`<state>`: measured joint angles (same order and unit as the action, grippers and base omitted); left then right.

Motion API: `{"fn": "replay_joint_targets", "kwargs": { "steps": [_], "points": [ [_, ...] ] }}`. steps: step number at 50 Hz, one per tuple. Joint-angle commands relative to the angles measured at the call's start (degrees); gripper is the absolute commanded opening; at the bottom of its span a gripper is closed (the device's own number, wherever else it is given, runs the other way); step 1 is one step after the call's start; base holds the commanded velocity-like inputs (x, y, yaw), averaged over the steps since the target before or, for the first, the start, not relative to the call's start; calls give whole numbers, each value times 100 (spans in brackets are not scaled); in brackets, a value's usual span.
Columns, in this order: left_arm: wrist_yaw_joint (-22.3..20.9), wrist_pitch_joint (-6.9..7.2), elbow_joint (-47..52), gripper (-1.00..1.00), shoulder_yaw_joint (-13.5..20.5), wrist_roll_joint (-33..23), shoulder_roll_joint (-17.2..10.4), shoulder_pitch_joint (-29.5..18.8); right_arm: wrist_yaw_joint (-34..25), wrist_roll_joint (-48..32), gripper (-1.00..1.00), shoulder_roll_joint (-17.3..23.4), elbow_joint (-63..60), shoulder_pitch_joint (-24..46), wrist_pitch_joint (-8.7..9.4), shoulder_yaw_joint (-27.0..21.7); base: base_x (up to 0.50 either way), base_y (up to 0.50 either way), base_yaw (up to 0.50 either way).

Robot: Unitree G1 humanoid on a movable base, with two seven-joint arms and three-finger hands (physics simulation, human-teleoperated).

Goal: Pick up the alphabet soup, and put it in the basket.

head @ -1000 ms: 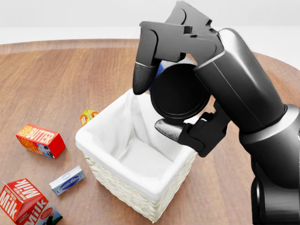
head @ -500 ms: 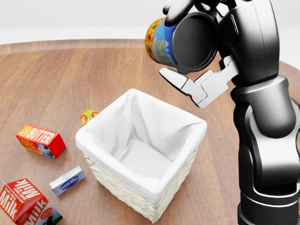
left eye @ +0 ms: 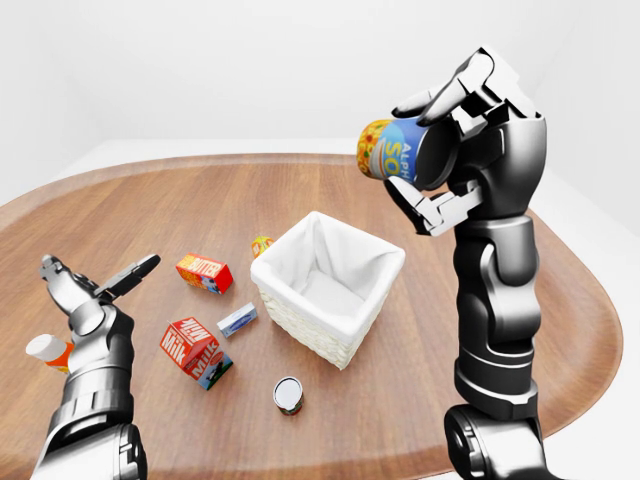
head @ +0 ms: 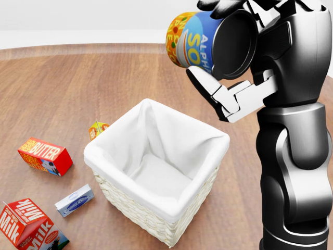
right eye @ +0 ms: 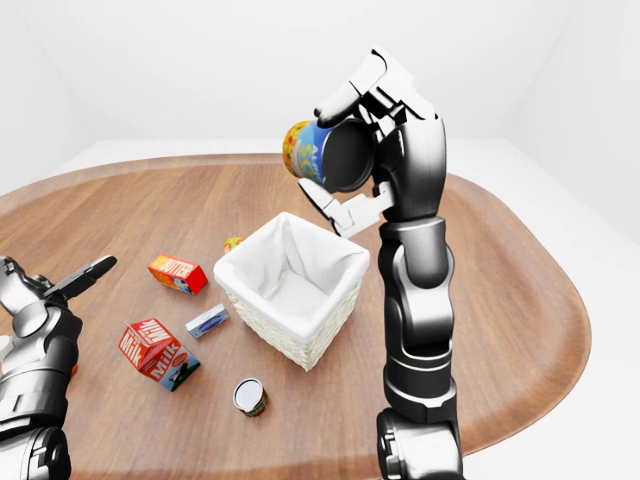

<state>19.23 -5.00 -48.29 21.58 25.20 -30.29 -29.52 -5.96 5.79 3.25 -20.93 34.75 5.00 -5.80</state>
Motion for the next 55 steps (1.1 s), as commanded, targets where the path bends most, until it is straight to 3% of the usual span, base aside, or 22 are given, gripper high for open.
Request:
{"fn": "replay_joint_targets", "kwargs": {
  "steps": [1, 11, 13, 16, 28, 37, 55],
  "points": [
    [2, 0, 22, 100, 7, -5, 3, 10, 321, 329, -100, -26, -152, -61, 0, -12, 0, 0, 0],
    [2, 0, 22, 100, 8, -6, 3, 10, 384, 411, -100, -6, -147, -62, 0, -13, 0, 0, 0],
    [-14, 0, -58, 100, 1, -15, 9, -23, 310, 390, -100, 117, 248, 12, 0, 345, 0, 0, 0],
    [-35, 0, -88, 100, 0, 12, 7, -42, 621, 170, -100, -143, 1081, 376, 0, 368, 0, 0, 0],
    [-23, 0, 31, 100, 4, 20, 6, 15, 343, 120, -100, -205, 3383, 832, 0, 460, 0, 0, 0],
    [-34, 0, -70, 100, 4, 0, 9, -29, 166, 199, -100, -291, 4118, 962, 0, 463, 0, 0, 0],
    [-18, 0, -22, 100, 1, 22, -3, -2, 463, 149, -100, -551, 4553, 1188, 0, 429, 0, 0, 0]
  ]
}}
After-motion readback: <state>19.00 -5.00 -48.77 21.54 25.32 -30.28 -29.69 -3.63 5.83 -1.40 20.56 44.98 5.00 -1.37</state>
